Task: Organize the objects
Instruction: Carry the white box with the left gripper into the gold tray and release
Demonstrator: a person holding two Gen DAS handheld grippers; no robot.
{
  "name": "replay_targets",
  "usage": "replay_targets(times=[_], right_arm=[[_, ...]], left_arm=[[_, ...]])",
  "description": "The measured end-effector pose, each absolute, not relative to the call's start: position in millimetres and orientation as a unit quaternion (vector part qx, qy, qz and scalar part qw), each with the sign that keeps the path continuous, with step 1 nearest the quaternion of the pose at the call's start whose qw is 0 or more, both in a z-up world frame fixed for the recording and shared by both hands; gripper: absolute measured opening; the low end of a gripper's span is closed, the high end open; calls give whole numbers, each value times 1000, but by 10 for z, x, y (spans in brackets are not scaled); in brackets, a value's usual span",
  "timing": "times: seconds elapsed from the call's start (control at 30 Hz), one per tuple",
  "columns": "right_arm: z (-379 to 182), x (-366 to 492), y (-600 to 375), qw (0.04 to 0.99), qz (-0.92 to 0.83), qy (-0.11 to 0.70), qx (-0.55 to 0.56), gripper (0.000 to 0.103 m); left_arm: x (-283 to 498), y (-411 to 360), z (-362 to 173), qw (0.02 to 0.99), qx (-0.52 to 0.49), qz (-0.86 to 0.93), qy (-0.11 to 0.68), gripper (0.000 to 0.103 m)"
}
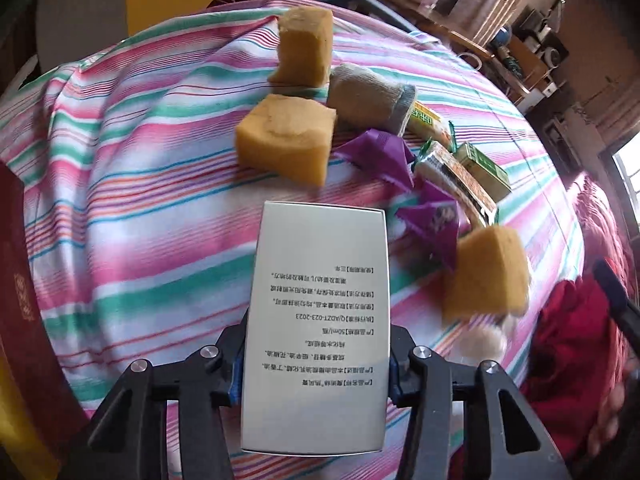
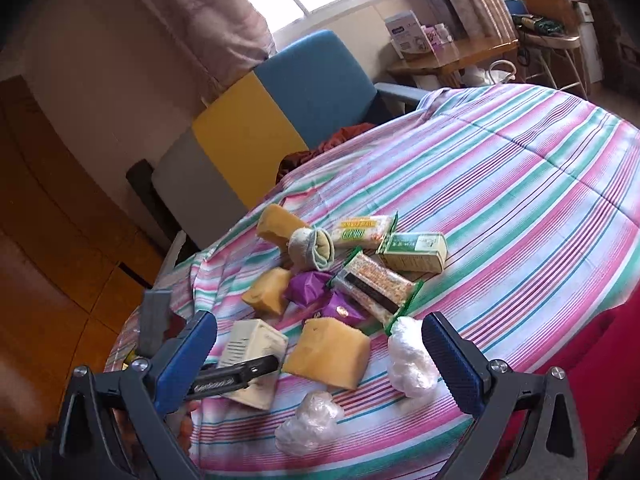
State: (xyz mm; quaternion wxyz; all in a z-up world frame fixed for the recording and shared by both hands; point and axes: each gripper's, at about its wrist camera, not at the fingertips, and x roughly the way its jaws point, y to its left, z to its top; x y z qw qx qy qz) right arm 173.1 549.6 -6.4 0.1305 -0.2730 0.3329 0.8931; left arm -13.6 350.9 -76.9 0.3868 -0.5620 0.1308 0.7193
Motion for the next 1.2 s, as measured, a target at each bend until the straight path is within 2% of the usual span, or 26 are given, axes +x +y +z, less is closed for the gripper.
replay_targets(times=[0.17, 0.4, 0.5, 0.6, 0.67, 0.8, 0.83, 0.9, 0.93, 1.2], right_arm=[[-102, 1647, 5478, 127, 887, 325, -302, 103], [-142, 1447, 5339, 144, 872, 274, -381, 103], [-195, 1342, 5150, 122, 859, 263, -422, 103], [-338, 1200, 4943, 119, 836, 258, -469, 94], [-461, 1126, 4859, 127, 823, 258, -490, 82], [-673, 1038, 4763, 144, 806, 247, -518, 79], [-716, 1027, 4758, 147, 803, 245, -522, 73], [-805, 1007, 4733, 159, 801, 227, -530, 45], [-851, 1006, 4716, 160, 800, 219, -535, 38], [-866, 1100, 4608, 147, 815, 162, -537, 36]], left_arm=[[-4, 3184, -758, 403, -535, 730, 136, 50], [115, 2828, -463, 413, -510, 747, 112, 50], [155, 2762, -315, 420, -489, 757, 107, 50], [173, 2589, -175, 422, -472, 768, 96, 50], [155, 2425, -89, 420, -465, 775, 83, 50], [26, 2069, 29, 404, -452, 793, 58, 51], [-57, 1891, 77, 393, -448, 801, 49, 50], [-165, 1673, 120, 368, -443, 817, 39, 50], [-280, 1492, 151, 348, -442, 826, 33, 51], [-1426, 348, -7, 185, -476, 860, -18, 50]])
